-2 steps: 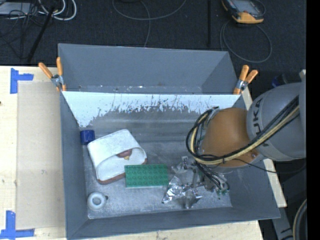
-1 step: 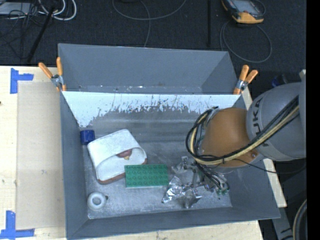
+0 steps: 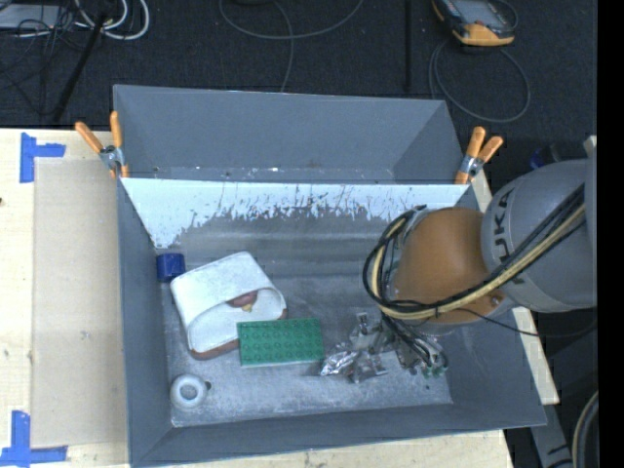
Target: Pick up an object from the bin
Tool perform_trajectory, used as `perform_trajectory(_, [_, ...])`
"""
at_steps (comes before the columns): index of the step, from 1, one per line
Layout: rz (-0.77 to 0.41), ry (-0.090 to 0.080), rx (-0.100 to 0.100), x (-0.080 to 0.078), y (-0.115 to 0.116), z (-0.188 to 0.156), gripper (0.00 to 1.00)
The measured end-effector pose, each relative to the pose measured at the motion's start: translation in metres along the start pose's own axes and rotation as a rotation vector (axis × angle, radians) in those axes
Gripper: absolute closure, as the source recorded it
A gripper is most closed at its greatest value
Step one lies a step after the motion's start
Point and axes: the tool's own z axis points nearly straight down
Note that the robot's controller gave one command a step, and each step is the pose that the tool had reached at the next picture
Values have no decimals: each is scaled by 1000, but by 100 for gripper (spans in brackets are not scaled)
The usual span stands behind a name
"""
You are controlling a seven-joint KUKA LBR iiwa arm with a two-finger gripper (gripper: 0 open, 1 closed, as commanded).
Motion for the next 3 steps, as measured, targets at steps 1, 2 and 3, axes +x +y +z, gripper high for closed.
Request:
perform_trajectory(1, [-3,4,0,-1,0,-4,100])
perform_trajectory(2, [-4,1,1,-2,1,-67,100])
perform_trajectory(3, [-4,3,1,-3,1,-102,100])
